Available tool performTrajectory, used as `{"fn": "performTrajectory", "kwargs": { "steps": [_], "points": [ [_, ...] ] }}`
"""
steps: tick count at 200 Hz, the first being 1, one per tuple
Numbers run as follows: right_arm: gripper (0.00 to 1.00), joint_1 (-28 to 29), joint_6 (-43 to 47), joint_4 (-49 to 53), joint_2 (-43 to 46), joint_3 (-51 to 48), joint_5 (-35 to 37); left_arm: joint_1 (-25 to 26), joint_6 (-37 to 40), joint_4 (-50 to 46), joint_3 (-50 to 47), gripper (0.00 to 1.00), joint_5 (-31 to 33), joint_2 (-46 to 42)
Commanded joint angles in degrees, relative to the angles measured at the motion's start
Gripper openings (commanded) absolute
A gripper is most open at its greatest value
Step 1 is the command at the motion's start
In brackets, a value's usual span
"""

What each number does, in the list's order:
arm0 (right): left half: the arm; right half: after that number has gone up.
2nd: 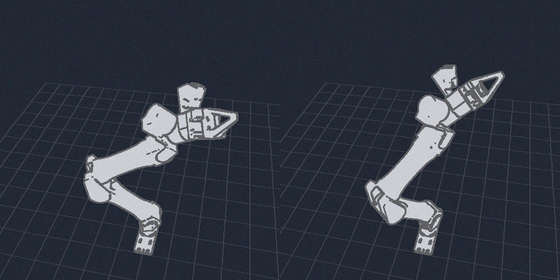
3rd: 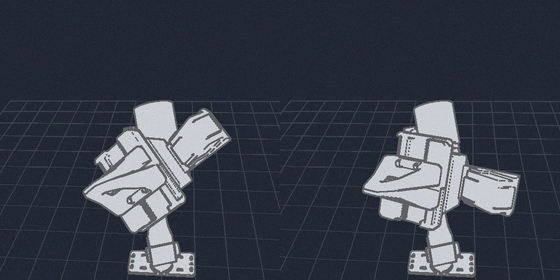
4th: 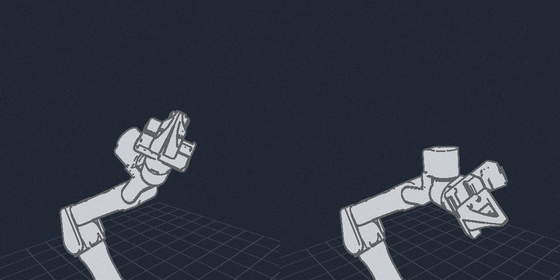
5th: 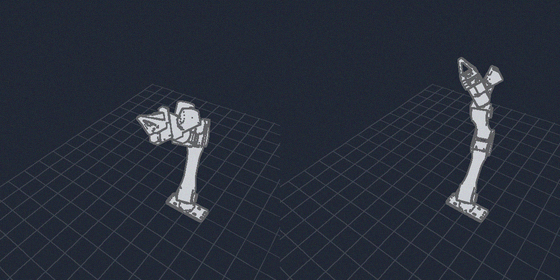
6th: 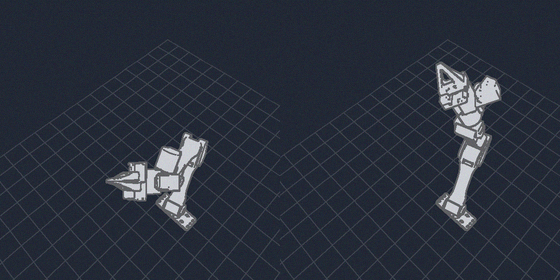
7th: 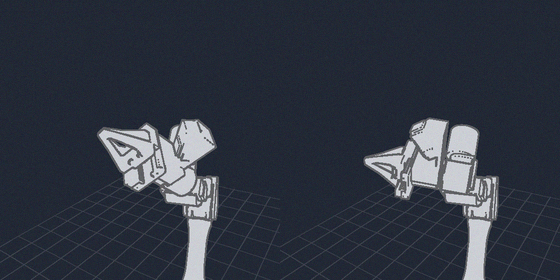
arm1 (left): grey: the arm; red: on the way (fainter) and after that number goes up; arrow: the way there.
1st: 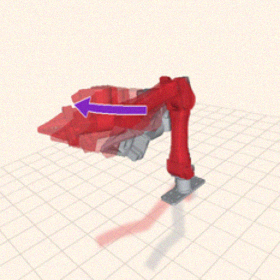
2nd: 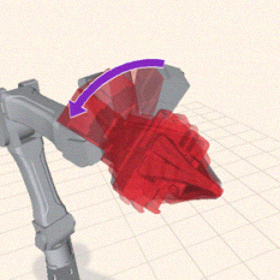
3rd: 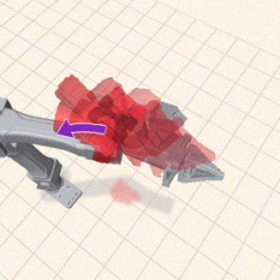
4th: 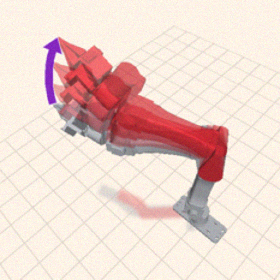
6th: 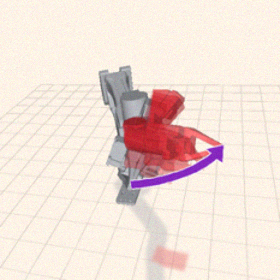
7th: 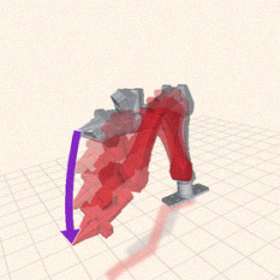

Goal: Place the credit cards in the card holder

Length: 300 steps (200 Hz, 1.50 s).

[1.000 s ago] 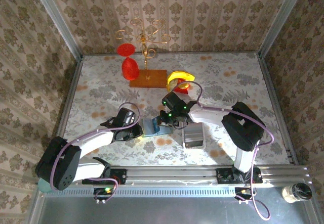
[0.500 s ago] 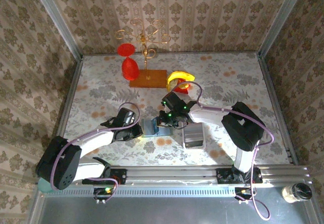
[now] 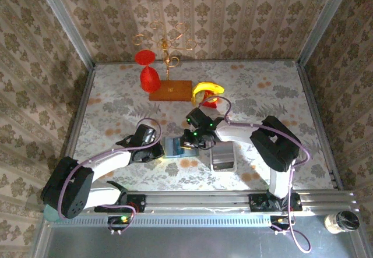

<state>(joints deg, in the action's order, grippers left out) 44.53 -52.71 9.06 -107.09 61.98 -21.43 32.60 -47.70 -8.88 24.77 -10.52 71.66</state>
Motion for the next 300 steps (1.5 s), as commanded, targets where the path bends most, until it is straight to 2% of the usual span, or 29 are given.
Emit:
{"fn": "performTrajectory", "kwargs": {
  "steps": [1,16,74,146,176,189,206,243,262,282,300],
  "points": [
    [0.16,0.9,1.0,3.3,-1.5,1.8,-0.1,1.3,1.3,1.5,-1.5,0.13,-0.3,2.4],
    [0.19,1.1,2.1,5.7,-2.0,3.1,0.5,1.3,1.3,1.6,-1.5,0.13,-0.2,2.4],
    [0.17,2.4,5.5,10.3,-2.7,7.5,2.3,1.4,1.1,2.0,-1.6,0.12,-0.3,2.7],
    [0.17,3.6,5.5,11.9,-5.9,12.0,2.0,1.4,1.3,1.9,-1.1,0.12,-0.5,2.9],
    [0.19,4.1,5.0,12.5,-7.2,14.1,2.0,1.3,-0.2,1.4,-1.5,0.17,0.3,1.6],
    [0.21,4.3,5.6,14.0,-7.1,14.9,3.4,1.0,-0.5,-0.3,-1.1,0.19,0.8,0.4],
    [0.33,4.2,5.6,14.5,-5.4,13.8,5.8,0.7,-0.1,-2.8,-0.6,0.23,1.8,-1.7],
    [0.45,4.2,6.2,16.1,-2.4,12.3,8.2,-0.7,0.5,-5.5,-0.9,0.3,1.6,-6.3],
    [0.46,4.2,6.9,17.5,-1.6,12.6,9.0,-0.9,0.7,-6.6,-0.9,0.33,1.7,-7.4],
    [0.46,4.2,7.5,18.4,-0.8,12.6,9.6,-1.0,0.9,-6.1,-1.1,0.35,0.9,-7.3],
    [0.37,4.0,8.3,19.0,-0.5,12.6,10.2,-1.0,0.8,-4.3,-1.2,0.36,-1.5,-6.3]
  ]
}}
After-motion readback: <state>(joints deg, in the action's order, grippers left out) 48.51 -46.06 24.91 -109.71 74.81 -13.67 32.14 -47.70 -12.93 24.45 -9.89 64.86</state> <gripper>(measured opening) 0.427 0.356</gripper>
